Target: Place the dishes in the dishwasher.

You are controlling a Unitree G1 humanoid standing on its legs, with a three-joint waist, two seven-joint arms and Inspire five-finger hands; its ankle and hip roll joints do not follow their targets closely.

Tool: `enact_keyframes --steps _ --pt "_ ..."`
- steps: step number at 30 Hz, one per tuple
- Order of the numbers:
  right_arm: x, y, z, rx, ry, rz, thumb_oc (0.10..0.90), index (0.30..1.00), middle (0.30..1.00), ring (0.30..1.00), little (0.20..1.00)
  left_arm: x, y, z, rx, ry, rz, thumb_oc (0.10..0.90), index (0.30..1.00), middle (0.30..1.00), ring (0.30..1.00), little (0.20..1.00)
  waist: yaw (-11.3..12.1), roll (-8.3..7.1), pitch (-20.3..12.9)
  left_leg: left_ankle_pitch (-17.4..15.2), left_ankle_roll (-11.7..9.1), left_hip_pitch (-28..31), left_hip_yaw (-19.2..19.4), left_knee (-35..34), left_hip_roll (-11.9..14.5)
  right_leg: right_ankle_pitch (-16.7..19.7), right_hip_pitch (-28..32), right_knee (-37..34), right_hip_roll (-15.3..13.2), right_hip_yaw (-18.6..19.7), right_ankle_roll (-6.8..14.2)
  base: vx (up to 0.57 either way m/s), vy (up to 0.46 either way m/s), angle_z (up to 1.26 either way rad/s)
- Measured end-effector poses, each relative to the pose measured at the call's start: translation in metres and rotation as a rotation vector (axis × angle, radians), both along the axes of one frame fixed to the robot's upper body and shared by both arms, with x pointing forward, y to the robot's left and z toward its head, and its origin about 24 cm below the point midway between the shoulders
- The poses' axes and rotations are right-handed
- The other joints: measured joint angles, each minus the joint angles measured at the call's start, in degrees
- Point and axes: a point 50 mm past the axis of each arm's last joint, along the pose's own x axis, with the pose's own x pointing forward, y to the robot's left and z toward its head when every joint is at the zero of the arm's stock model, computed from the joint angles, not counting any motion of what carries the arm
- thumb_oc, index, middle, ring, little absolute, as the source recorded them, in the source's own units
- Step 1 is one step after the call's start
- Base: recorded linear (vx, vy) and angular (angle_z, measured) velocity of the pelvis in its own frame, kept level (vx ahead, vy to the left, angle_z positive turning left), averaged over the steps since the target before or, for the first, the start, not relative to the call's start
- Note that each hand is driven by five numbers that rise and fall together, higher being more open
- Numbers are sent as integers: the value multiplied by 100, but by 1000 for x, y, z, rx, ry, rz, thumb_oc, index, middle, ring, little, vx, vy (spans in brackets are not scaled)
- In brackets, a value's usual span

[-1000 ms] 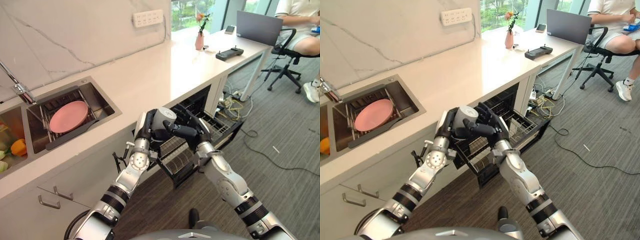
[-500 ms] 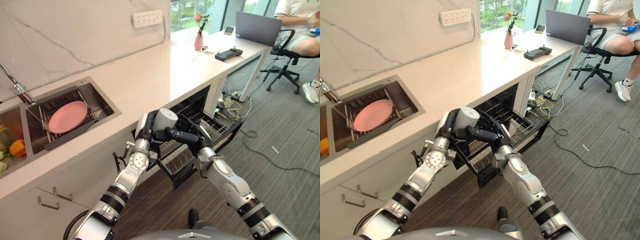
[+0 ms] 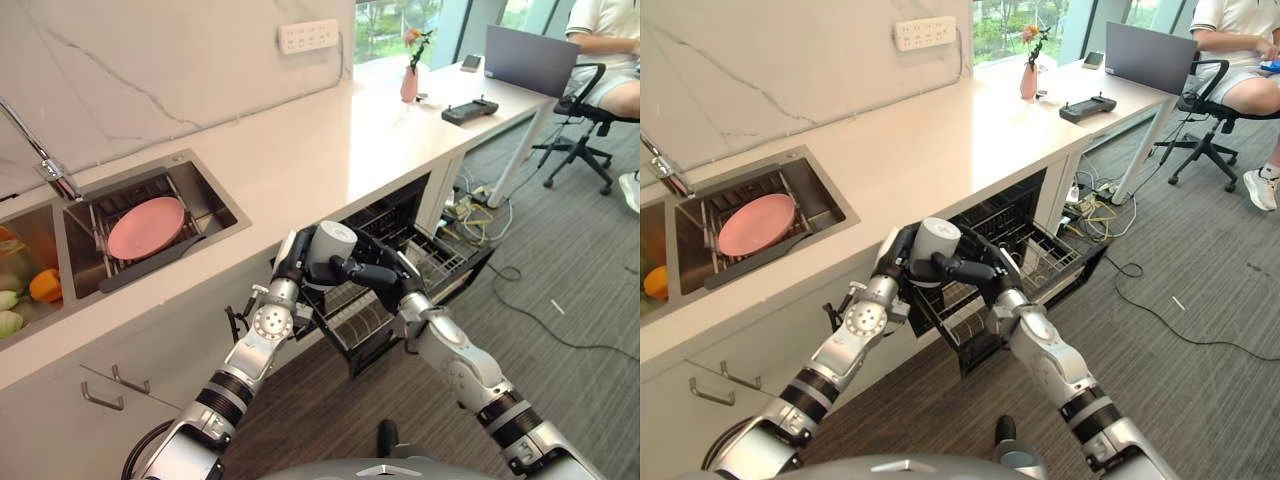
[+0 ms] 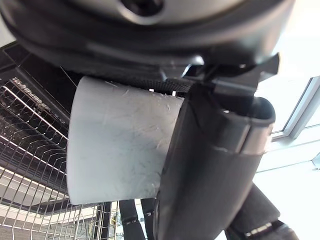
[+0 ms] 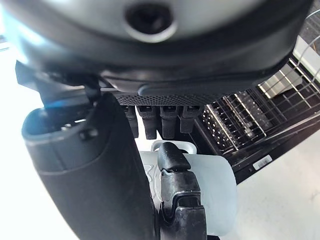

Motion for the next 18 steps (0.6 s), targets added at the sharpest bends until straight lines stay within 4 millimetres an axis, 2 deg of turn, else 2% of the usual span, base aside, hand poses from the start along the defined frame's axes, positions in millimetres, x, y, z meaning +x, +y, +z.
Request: enact_keyframes --steps 5,18 --pt "6 -12 7 -24 -9 50 800 900 900 900 900 0 -2 0 -35 21 -34 400 300 300 300 300 12 -1 0 7 1 -17 -94 -1 2 -19 34 0 -16 -89 3 0 -1 8" --pt "7 -14 2 29 41 85 800 900 900 900 900 0 1 -1 -44 41 -82 400 300 300 300 300 53 1 1 8 4 -16 -113 -32 -6 -33 37 -2 -32 -120 17 1 1 1"
